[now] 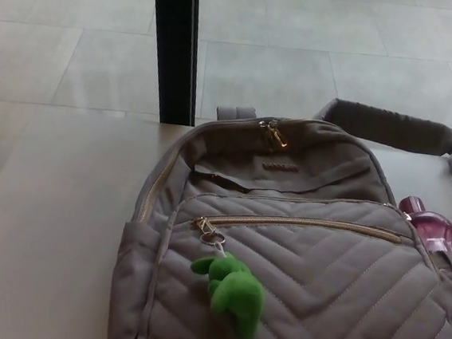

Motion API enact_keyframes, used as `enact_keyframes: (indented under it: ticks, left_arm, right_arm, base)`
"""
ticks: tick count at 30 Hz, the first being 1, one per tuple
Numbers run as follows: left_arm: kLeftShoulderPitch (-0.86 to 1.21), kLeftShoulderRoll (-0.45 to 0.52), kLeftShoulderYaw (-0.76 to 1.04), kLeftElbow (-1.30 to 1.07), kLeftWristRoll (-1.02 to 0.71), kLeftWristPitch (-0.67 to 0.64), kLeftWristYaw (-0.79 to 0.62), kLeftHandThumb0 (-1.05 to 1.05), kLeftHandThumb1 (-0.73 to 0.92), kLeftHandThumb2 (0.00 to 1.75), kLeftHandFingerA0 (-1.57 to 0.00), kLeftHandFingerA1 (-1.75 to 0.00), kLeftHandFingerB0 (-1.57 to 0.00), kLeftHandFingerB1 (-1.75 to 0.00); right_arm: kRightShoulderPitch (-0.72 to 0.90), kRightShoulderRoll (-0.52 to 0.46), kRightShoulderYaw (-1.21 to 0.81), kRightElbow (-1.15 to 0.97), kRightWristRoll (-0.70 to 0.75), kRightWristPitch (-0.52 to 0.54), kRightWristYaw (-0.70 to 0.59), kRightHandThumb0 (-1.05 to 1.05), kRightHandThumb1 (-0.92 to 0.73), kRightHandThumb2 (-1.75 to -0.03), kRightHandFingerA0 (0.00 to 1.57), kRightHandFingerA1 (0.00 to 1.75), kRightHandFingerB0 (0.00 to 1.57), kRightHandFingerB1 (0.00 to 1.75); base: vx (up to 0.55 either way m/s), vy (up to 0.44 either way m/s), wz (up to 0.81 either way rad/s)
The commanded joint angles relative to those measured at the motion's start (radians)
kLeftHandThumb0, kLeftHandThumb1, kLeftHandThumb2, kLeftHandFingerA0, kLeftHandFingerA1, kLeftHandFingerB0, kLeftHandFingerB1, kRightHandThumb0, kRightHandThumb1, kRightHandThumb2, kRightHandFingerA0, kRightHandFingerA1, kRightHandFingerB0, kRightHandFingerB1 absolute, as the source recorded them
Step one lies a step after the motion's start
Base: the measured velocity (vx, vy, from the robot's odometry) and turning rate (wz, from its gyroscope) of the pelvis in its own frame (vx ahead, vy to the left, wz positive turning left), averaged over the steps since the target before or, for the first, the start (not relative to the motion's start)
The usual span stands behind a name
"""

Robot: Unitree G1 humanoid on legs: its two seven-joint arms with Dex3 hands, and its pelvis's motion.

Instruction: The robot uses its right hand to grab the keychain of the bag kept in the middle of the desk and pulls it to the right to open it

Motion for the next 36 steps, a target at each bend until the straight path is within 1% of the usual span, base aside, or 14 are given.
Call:
enact_keyframes:
  ticks: [1,6,7,14,16,17,20,21,26,27,30,31,33,36]
  left_arm:
    - [0.010,0.017,-0.004,-0.011,-0.017,-0.084,-0.014,-0.61,0.56,0.57,-0.74,-0.66,-0.54,-0.40]
    - [0.011,0.021,0.008,-0.004,-0.031,-0.072,-0.024,-0.58,0.44,0.83,-0.94,-0.95,-0.50,-0.54]
    - [0.012,0.021,0.007,-0.007,-0.031,-0.070,-0.024,-0.54,0.56,0.58,-0.79,-0.69,-0.57,-0.41]
    - [0.025,0.020,-0.008,-0.010,-0.016,-0.101,-0.030,-0.57,0.58,0.58,-0.71,-0.60,-0.56,-0.40]
    - [0.030,0.021,0.000,-0.004,-0.028,-0.120,-0.055,-0.59,0.46,0.85,-0.59,-0.64,-0.46,-0.54]
    - [0.031,0.021,-0.002,-0.004,-0.026,-0.122,-0.054,-0.60,0.47,0.85,-0.58,-0.63,-0.46,-0.53]
    - [0.030,0.022,0.007,-0.001,-0.039,-0.116,-0.065,-0.61,0.45,0.85,-0.67,-0.70,-0.48,-0.53]
    - [0.027,0.027,0.005,0.003,-0.035,-0.111,-0.057,-0.59,0.58,0.58,-0.70,-0.58,-0.54,-0.39]
    - [0.017,0.030,0.004,0.006,-0.041,-0.104,-0.050,-0.57,0.58,0.58,-0.73,-0.59,-0.55,-0.40]
    - [0.020,0.029,-0.002,0.001,-0.035,-0.111,-0.047,-0.59,0.46,0.85,-0.68,-0.69,-0.47,-0.54]
    - [0.017,0.036,-0.024,0.004,-0.018,-0.104,-0.027,-0.60,0.59,0.58,-0.69,-0.60,-0.52,-0.38]
    - [0.018,0.036,-0.026,0.004,-0.017,-0.107,-0.029,-0.61,0.47,0.86,-0.58,-0.65,-0.44,-0.52]
    - [0.017,0.037,-0.026,0.006,-0.025,-0.107,-0.034,-0.62,0.46,0.86,-0.61,-0.65,-0.45,-0.52]
    - [0.021,0.041,-0.031,0.008,-0.026,-0.111,-0.040,-0.63,0.59,0.59,-0.66,-0.52,-0.51,-0.39]
  right_arm:
    - [-0.050,-0.007,0.374,-0.297,-0.056,0.169,0.124,-0.86,-0.67,-0.61,0.33,0.47,0.22,0.31]
    - [-0.075,-0.012,0.487,-0.300,-0.107,0.166,0.137,-0.91,-0.55,-0.76,0.41,0.61,0.19,0.40]
    - [-0.077,-0.013,0.503,-0.305,-0.111,0.179,0.136,-0.85,-0.66,-0.60,0.42,0.56,0.24,0.34]
    - [-0.064,-0.025,0.550,-0.302,-0.109,0.220,0.150,-0.86,-0.67,-0.61,0.48,0.55,0.34,0.32]
    - [-0.051,-0.020,0.561,-0.290,-0.127,0.211,0.149,-0.84,-0.67,-0.61,0.49,0.56,0.34,0.34]
    - [-0.047,-0.019,0.562,-0.287,-0.133,0.205,0.151,-0.81,-0.52,-0.95,0.47,0.63,0.28,0.47]
    - [-0.022,-0.047,0.585,-0.280,-0.185,0.161,0.169,-0.89,-0.59,-1.00,0.50,0.61,0.25,0.44]
    - [-0.005,-0.046,0.592,-0.292,-0.194,0.164,0.165,-0.86,-0.71,-0.62,0.55,0.53,0.37,0.34]
    - [0.024,-0.062,0.628,-0.333,-0.231,0.159,0.194,-0.84,-0.74,-0.64,0.54,0.58,0.34,0.36]
    - [0.026,-0.071,0.644,-0.347,-0.260,0.157,0.196,-0.85,-0.75,-0.64,0.55,0.59,0.34,0.36]
    - [0.035,-0.075,0.692,-0.386,-0.335,0.180,0.187,-0.85,-0.77,-0.63,0.59,0.60,0.35,0.37]
    - [0.038,-0.073,0.695,-0.387,-0.340,0.181,0.186,-0.91,-0.65,-1.04,0.56,0.65,0.30,0.47]
    - [0.046,-0.067,0.697,-0.388,-0.350,0.179,0.189,-0.85,-0.77,-0.63,0.59,0.60,0.36,0.37]
    - [0.058,-0.068,0.712,-0.390,-0.388,0.162,0.195,-0.89,-0.80,-0.64,0.58,0.62,0.36,0.37]
  base:
    - [0.00,0.000,0.00]
    - [0.00,0.000,0.00]
    - [0.00,0.000,0.00]
    - [0.00,0.000,0.00]
    - [0.00,0.000,0.00]
    - [0.00,0.000,0.00]
    - [0.00,0.000,0.00]
    - [0.00,0.000,0.00]
    - [0.00,0.000,0.00]
    - [0.00,0.000,0.00]
    - [0.00,0.000,0.00]
    - [0.00,0.000,0.00]
    - [0.00,0.000,0.00]
    - [0.00,0.000,0.00]
